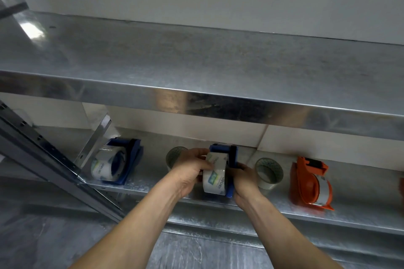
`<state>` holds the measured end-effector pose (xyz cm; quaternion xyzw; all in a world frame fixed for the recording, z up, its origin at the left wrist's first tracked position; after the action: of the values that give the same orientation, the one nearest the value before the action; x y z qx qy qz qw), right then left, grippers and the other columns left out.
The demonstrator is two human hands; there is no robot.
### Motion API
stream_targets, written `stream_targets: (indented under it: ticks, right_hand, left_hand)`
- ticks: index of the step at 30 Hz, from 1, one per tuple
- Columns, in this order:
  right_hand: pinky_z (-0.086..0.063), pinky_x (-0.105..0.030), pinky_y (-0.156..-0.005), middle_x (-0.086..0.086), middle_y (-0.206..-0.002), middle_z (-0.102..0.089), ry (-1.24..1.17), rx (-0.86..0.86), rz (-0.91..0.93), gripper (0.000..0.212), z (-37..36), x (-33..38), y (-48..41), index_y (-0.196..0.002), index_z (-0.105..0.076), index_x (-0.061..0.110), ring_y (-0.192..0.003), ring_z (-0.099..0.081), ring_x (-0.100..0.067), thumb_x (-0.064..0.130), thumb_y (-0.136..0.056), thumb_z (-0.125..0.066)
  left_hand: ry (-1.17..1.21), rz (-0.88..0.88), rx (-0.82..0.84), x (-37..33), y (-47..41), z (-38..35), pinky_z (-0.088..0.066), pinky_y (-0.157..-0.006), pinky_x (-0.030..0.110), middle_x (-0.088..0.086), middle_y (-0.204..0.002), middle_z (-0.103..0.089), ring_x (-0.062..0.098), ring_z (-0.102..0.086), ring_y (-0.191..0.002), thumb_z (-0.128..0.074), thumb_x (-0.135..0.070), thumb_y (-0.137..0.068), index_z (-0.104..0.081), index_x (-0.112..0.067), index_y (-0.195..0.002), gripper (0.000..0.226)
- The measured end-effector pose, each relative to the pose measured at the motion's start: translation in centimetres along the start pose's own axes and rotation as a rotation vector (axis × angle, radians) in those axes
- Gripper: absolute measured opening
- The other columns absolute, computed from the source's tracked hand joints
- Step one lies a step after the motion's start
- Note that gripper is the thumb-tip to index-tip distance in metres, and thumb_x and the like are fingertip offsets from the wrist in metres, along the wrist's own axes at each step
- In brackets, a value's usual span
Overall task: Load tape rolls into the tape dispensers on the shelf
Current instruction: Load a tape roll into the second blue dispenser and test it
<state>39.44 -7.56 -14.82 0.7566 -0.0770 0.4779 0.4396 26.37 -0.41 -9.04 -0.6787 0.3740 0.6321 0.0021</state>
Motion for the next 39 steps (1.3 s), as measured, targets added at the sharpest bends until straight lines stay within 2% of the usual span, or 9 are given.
stream_targets:
  ticks: [6,11,15,19,22,26,30,35,39]
  right_hand:
    - [-0.055,-0.065,-0.080,-0.028,-0.096,-0.073,-0.032,-0.007,-0.062,0.034,0.6,-1.3,-0.8,-0.107,-0.065,-0.001,-0.087,-0.071,-0.045,-0.017,-0.079,-0.057]
    - [-0.056,-0.064,-0.078,-0.030,-0.093,-0.072,-0.032,0.006,-0.068,0.032,0.7,-1.8,-1.0,-0.103,-0.066,-0.003,-0.084,-0.071,-0.047,-0.018,-0.079,-0.052]
    - [-0.056,-0.063,-0.080,-0.033,-0.096,-0.071,-0.026,0.033,-0.106,0.035,0.6,-2.1,-1.3,-0.107,-0.068,-0.006,-0.086,-0.070,-0.049,-0.013,-0.079,-0.049]
    - [-0.058,-0.059,-0.076,-0.032,-0.095,-0.071,-0.002,0.033,-0.089,0.031,0.8,-2.2,-1.6,-0.107,-0.068,-0.006,-0.084,-0.070,-0.049,-0.011,-0.084,-0.049]
    - [-0.059,-0.054,-0.071,-0.029,-0.088,-0.073,0.053,0.007,-0.058,0.027,1.3,-2.4,-1.9,-0.101,-0.070,-0.004,-0.078,-0.072,-0.047,-0.010,-0.088,-0.047]
    - [-0.056,-0.065,-0.077,-0.028,-0.084,-0.073,0.108,-0.004,-0.036,0.026,1.6,-2.4,-2.5,-0.096,-0.071,-0.003,-0.077,-0.072,-0.047,-0.010,-0.085,-0.048]
    - [-0.061,-0.052,-0.069,-0.022,-0.082,-0.075,0.207,-0.034,0.002,0.027,1.8,-1.8,-2.6,-0.094,-0.071,-0.002,-0.073,-0.073,-0.041,-0.012,-0.083,-0.050]
    - [-0.061,-0.053,-0.072,-0.010,-0.075,-0.077,0.509,-0.031,0.055,0.020,1.7,-1.9,-3.3,-0.082,-0.075,0.010,-0.070,-0.075,-0.030,0.007,-0.082,-0.055]
    - [-0.062,-0.042,-0.070,-0.005,-0.075,-0.076,0.744,-0.050,0.112,0.015,1.8,-1.2,-2.8,-0.080,-0.071,0.013,-0.069,-0.073,-0.023,0.025,-0.084,-0.062]
  left_hand:
    - [-0.057,0.013,-0.046,1.4,0.0,0.2,-0.056,-0.061,0.028,0.013,-0.101,-0.071,0.025,-0.069,-0.088,-0.067,0.016,-0.073,-0.062,-0.006,-0.113,0.046]
    - [-0.052,0.031,-0.033,3.0,-0.1,-0.1,-0.056,-0.086,0.055,0.011,-0.109,-0.069,0.031,-0.069,-0.101,-0.076,0.007,-0.073,-0.057,-0.016,-0.118,0.055]
    - [-0.063,0.009,-0.046,3.4,-0.3,-0.8,-0.059,-0.082,0.046,0.002,-0.104,-0.069,0.025,-0.069,-0.098,-0.079,0.002,-0.074,-0.053,-0.026,-0.109,0.051]
    - [-0.151,-0.005,-0.033,3.7,-0.4,-1.1,-0.059,-0.078,0.035,0.006,-0.105,-0.073,0.020,-0.071,-0.094,-0.086,-0.007,-0.069,-0.060,-0.012,-0.113,0.051]
    - [-0.219,-0.018,-0.009,4.0,-0.4,-1.2,-0.058,-0.076,0.025,-0.004,-0.098,-0.071,0.010,-0.069,-0.090,-0.088,-0.012,-0.067,-0.060,-0.018,-0.107,0.049]
    - [-0.225,0.010,0.031,4.6,-0.8,-1.2,-0.060,-0.078,0.032,0.000,-0.103,-0.072,0.014,-0.070,-0.093,-0.088,-0.008,-0.067,-0.059,-0.019,-0.105,0.049]
    - [-0.212,0.029,0.031,4.8,-1.1,-1.1,-0.056,-0.065,0.025,-0.002,-0.106,-0.070,0.016,-0.070,-0.096,-0.087,-0.008,-0.068,-0.058,-0.020,-0.110,0.052]
    - [-0.164,0.096,0.015,5.4,-1.8,-0.4,-0.059,-0.084,0.047,0.005,-0.108,-0.072,0.024,-0.071,-0.099,-0.089,-0.009,-0.066,-0.061,-0.017,-0.107,0.051]
    - [-0.224,0.098,0.038,5.4,-2.1,-0.4,-0.058,-0.086,0.047,0.002,-0.108,-0.073,0.020,-0.071,-0.098,-0.091,-0.017,-0.062,-0.063,-0.019,-0.108,0.055]
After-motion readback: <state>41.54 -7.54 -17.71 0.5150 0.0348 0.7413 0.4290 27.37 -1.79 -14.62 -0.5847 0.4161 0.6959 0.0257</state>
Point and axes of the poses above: each hand's wrist, its own y-axis away from the middle knuckle, its own z-axis out of the back of the hand, x = y × z, the point moved 5 cm from there along -y, towards the middle knuckle
